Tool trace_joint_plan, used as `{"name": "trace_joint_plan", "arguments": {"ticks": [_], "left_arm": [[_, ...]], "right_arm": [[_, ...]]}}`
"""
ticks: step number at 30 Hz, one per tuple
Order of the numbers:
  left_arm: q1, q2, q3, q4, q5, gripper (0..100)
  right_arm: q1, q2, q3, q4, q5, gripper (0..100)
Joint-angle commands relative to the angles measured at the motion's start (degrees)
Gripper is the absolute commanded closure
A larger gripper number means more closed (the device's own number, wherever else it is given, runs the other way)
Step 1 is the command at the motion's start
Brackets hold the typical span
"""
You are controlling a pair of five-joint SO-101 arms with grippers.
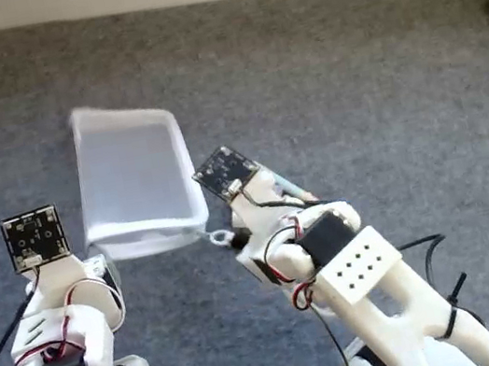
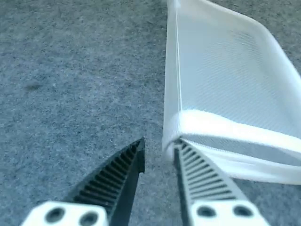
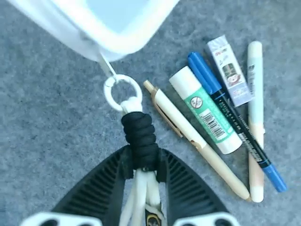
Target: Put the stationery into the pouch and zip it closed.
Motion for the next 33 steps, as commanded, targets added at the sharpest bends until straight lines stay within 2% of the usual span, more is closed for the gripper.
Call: {"name": "trace_joint_plan", "arguments": {"ticks": [1,8,26,33], "left_arm": [[-0.7,0.1,-0.5,-1.1,0.3,77],[3.8,0.2,0.9,-1.2,-2.5,76],[3.5,0.2,4.0,-3.3,-2.5,77],[3.5,-0.3,1.6,-3.2,-2.5,91]], "right_arm": [[-1.9,-4.4,-6.5,1.9,-1.9,99.3],[-2.0,-6.7,-11.0,2.9,-4.0,99.3],[-5.7,-10.2,-20.9,9.5,-5.8,99.3],[-5.6,-10.3,-20.8,11.3,-5.2,99.3]]}}
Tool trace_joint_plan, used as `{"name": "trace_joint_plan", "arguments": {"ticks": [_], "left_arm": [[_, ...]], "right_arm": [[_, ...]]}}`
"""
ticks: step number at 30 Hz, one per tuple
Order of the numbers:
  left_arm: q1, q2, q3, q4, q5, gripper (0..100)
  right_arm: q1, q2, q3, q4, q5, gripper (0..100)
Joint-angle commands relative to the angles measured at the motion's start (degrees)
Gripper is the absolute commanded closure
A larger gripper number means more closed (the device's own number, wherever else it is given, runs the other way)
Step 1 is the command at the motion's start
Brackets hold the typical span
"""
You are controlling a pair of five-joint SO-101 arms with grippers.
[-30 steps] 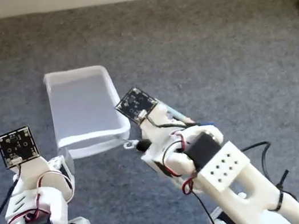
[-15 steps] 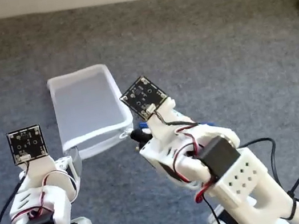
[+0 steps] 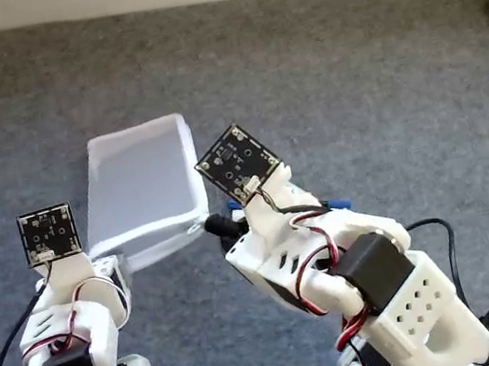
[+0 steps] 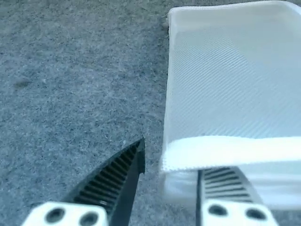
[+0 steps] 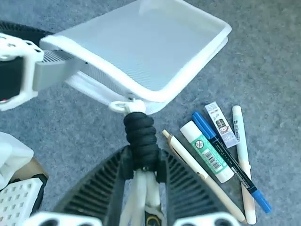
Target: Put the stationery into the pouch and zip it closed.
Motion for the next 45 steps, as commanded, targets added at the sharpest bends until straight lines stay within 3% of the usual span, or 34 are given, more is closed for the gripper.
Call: {"name": "trace_joint_plan", "arguments": {"ticks": [1,3,8,15,21,31,40,45], "left_arm": [[0.7,-0.2,-3.7,-1.0,-0.6,94],[0.8,0.0,-4.6,-1.0,-0.6,100],[1.0,0.3,-6.3,-0.9,-0.5,100],[4.0,0.5,-11.0,3.4,-0.6,100],[4.4,10.1,-17.7,3.7,-0.6,100],[4.4,38.8,-44.5,15.7,-0.2,100],[4.4,52.7,-66.3,28.1,2.3,100],[4.4,62.5,-74.5,30.4,4.1,100]], "right_arm": [[-0.2,-1.6,-3.6,0.8,0.8,99.3],[-0.2,-1.6,-3.6,1.3,1.2,99.3],[-0.2,-1.6,-3.7,1.7,1.3,97.4],[-0.1,-1.6,-9.4,10.9,1.3,72.4],[0.6,-1.3,-18.5,18.3,1.6,72.8],[15.5,-1.1,-17.1,18.8,1.7,72.8],[21.7,-1.0,-5.5,8.8,1.7,72.9],[21.8,-0.7,0.1,1.5,6.9,77.4]]}}
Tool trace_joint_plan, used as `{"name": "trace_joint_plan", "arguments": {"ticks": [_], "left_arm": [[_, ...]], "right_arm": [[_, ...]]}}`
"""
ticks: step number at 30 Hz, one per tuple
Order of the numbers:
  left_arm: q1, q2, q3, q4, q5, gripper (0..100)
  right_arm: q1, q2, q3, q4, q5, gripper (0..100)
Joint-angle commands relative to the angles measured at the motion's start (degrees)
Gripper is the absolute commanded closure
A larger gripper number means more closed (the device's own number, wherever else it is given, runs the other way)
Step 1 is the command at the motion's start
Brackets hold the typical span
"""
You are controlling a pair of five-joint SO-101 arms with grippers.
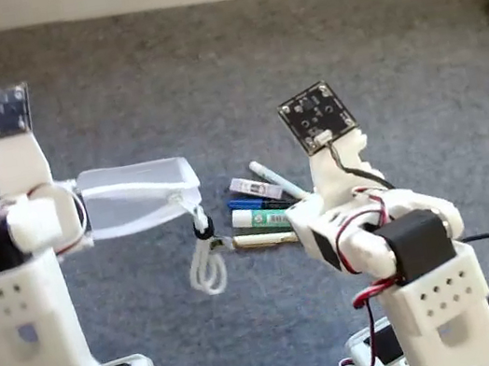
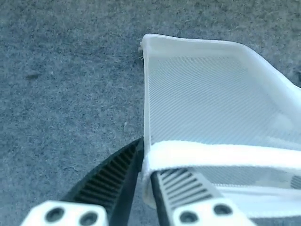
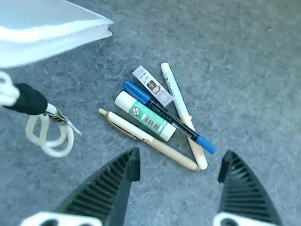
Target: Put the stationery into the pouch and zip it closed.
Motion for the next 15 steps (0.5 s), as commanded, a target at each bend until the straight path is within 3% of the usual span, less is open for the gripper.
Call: {"name": "trace_joint_plan", "arguments": {"ticks": [1,15], "left_arm": [[1.0,6.0,-7.6,1.1,1.7,100],[0.7,10.3,-8.2,0.6,3.6,100]], "right_arm": [[0.6,0.2,2.0,-5.9,3.6,77.6],[0.7,34.5,-2.5,-20.4,12.9,77.7]]}}
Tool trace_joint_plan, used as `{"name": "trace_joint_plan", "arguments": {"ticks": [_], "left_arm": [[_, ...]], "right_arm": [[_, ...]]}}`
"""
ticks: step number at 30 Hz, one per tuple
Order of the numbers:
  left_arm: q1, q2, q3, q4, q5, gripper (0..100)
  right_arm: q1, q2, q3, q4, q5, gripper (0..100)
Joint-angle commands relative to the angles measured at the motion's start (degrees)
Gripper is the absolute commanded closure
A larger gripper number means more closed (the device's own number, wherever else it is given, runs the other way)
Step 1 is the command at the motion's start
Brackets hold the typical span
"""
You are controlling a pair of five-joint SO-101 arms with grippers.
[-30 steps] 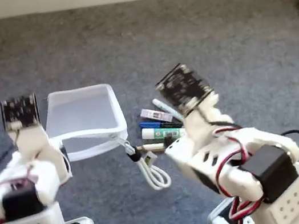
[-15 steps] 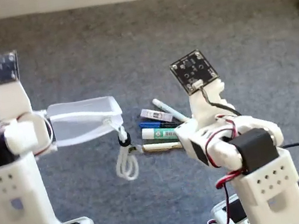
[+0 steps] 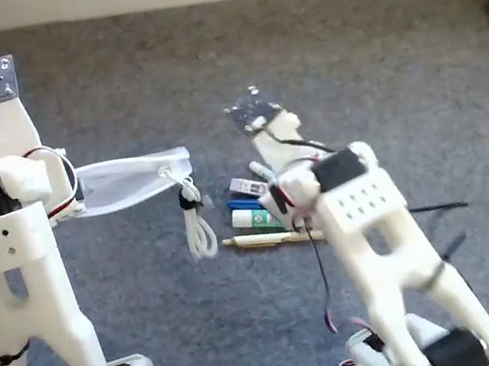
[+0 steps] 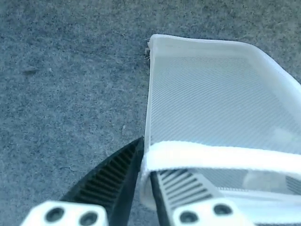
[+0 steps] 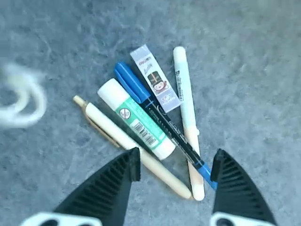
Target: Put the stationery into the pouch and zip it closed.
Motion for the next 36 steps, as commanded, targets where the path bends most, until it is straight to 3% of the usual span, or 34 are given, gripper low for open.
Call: {"name": "trace_joint_plan", "arguments": {"ticks": [1,11,19,32,36], "left_arm": [[0.7,-0.8,0.5,-0.1,0.8,100],[0.5,-5.7,4.3,-0.2,0.8,100],[-6.2,-5.9,4.7,-0.2,0.5,100],[-6.5,-5.7,5.1,-0.2,0.5,100],[-6.5,-5.9,7.5,-2.1,0.6,100]], "right_arm": [[0.7,7.7,-7.0,-3.3,1.1,77.7],[-1.6,27.2,-24.6,-3.1,5.4,77.8],[-6.1,36.4,-32.7,-3.0,7.6,77.9],[-9.7,44.1,-35.1,-3.3,9.5,77.9],[-9.5,46.5,-35.1,-3.4,10.8,83.4]]}}
